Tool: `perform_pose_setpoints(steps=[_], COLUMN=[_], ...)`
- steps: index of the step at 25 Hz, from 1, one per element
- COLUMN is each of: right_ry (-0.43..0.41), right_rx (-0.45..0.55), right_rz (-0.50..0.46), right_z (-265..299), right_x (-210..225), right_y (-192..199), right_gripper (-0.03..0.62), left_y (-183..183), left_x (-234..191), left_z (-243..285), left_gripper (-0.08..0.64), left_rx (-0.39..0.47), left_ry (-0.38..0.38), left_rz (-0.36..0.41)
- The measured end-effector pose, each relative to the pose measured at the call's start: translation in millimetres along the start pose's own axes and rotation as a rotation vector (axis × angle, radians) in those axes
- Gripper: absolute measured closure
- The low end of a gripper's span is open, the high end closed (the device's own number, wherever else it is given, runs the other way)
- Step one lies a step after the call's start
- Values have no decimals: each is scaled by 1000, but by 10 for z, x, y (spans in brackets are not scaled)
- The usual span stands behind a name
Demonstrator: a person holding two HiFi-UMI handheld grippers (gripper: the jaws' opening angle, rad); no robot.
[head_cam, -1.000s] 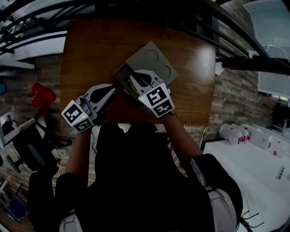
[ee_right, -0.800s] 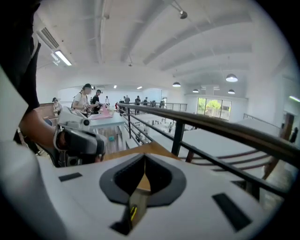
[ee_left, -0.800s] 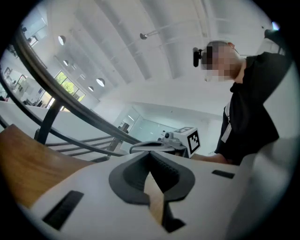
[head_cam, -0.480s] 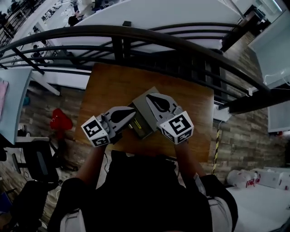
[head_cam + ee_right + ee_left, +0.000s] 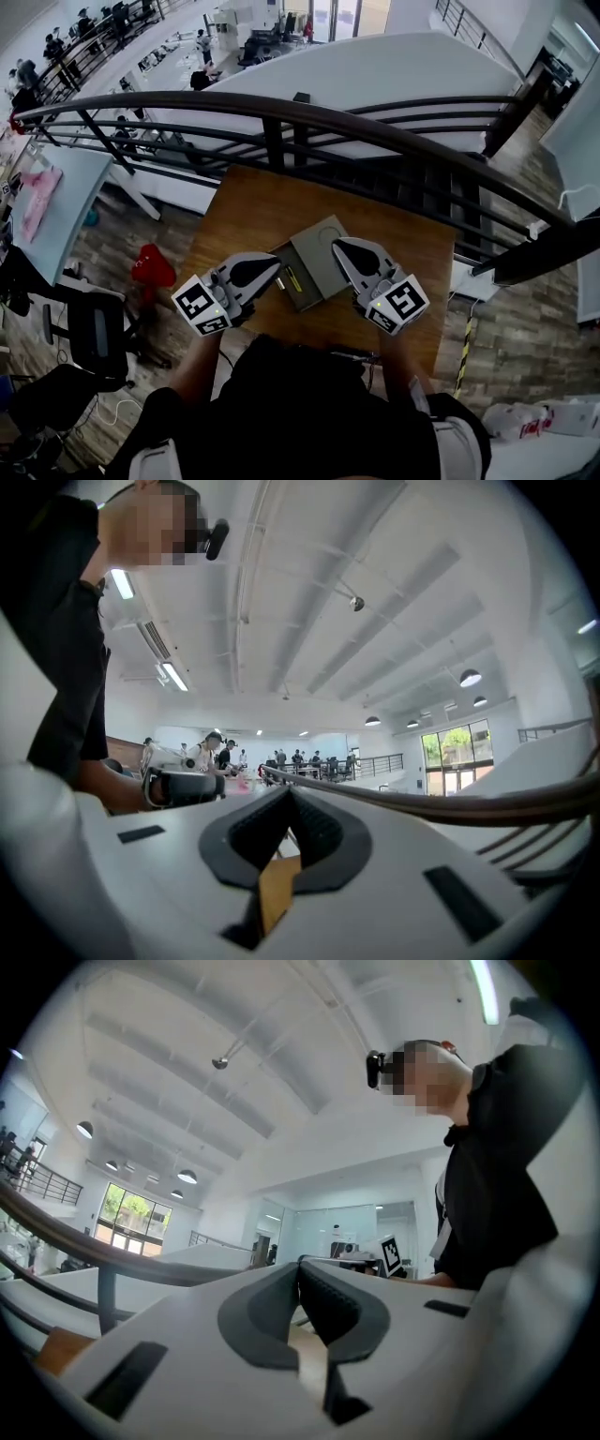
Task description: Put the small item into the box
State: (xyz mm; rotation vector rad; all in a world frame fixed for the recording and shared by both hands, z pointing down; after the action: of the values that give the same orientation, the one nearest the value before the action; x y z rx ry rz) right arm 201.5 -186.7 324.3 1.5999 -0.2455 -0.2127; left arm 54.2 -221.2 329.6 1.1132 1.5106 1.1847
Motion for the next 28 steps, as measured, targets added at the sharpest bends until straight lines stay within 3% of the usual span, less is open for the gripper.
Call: perform_pose_setpoints(steps=[4,7,10,12,15,19,21,23,25,28], right_ry=[-43,-181,-276,-318,-376,-372,-381,-443,-498,-505], right_rx=[25,47,75,90,127,161,141,107,97,104], right_rz=[52,135,155,163,270,394,399,396,392,337], right_z=[-258,-464,-652,-745,-943,-1270,-1433,-1586,-1696,-1782], right_x=[-154,-441,-836,-1153,-1561,-1868,-2031,-2217,-2341,-2393], right_y=[-27,-84,-175,-236,-282,-220,-128,-43,-27,-91], right_gripper=[581,581,581,581,581,581,581,581,581,581], left_y=[-9,-94,-197,-206,-84,163,247,281,282,245], left_x=[213,400,670,877,1215,1668,1881,2070,2207,2374], left_z=[-146,-236,-356,-504,-745,-905,-947,-973,-980,-947], left_gripper=[545,545,545,545,545,545,545,545,545,545], left_rx=[-21,-5,22,52,81,78,82,86,84,77], left_ry=[-21,-5,33,57,64,89,108,113,98,73], left_rz=[15,54,88,76,26,-38,-67,-76,-68,-44])
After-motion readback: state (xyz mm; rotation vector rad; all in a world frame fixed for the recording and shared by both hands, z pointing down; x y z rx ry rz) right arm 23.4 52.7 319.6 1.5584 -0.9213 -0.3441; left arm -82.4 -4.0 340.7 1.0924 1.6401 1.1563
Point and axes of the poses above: the fingertips, and each gripper's own axes: z forward along the fingers, x to its right, y out of its underside, the point moved 3 cm from there along -z, backward along the fingers, and after that the axes turned 12 degrees about y, right-handed, at the moved point
